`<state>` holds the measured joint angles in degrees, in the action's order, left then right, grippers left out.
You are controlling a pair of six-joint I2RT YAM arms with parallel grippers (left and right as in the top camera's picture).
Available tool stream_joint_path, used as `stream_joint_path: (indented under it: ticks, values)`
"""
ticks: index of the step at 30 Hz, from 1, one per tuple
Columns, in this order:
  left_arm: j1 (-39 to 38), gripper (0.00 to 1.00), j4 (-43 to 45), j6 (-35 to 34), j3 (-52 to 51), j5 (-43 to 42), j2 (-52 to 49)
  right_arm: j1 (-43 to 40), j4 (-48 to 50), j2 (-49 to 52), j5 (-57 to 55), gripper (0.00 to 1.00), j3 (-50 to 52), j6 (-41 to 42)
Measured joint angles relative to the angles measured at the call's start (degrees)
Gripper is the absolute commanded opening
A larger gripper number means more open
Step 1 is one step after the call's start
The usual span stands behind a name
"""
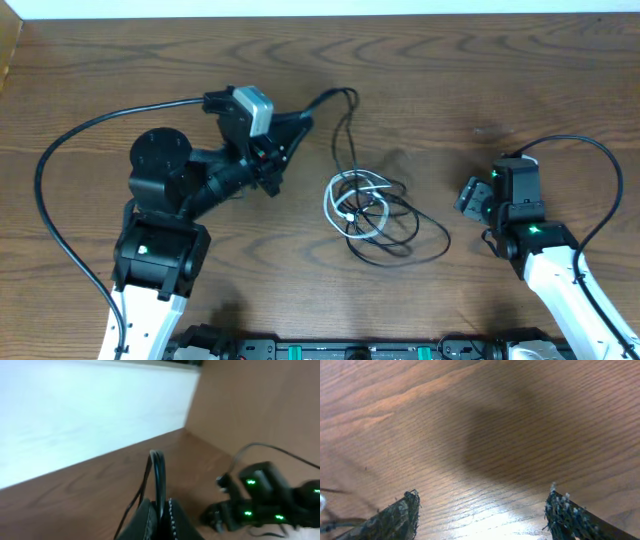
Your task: Untangle cables
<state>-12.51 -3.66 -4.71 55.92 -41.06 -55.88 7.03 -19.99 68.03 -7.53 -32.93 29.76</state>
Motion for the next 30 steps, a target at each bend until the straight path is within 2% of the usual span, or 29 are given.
stream_joint_path:
  ticks: [3,11,20,21,23,26,30]
  values:
    - [0.1,0.08,-1.4,0.0,0.0,1.4,0.0,0.0,1.6,0.0,1.5,0.89,0.0,1.0]
    - [0.1,0.08,-3.9,0.0,0.0,2.5,-2.6,0.3,10.8,0.0,16.4,0.93,0.0,-4.5]
    - [0.1,0.12,-3.9,0.0,0.0,4.1,-13.9,1.0,11.5,0.0,23.5,0.93,0.0,-6.8]
    - [0.1,0.15,-3.9,0.0,0.0,4.2,-15.7,1.0,11.5,0.0,23.7,0.93,0.0,-6.9]
    - [0.1,0.28,-3.9,0.2,0.0,4.4,-18.4,1.0,11.5,0.0,24.0,0.93,0.0,-7.0]
    - [0.1,0.52,-3.9,0.0,0.0,4.6,-22.4,1.0,11.5,0.0,24.3,0.93,0.0,-7.1]
    - [0.1,0.63,-4.2,-0.4,0.0,4.7,-25.9,1.0,11.6,0.0,24.5,0.94,0.0,-7.3]
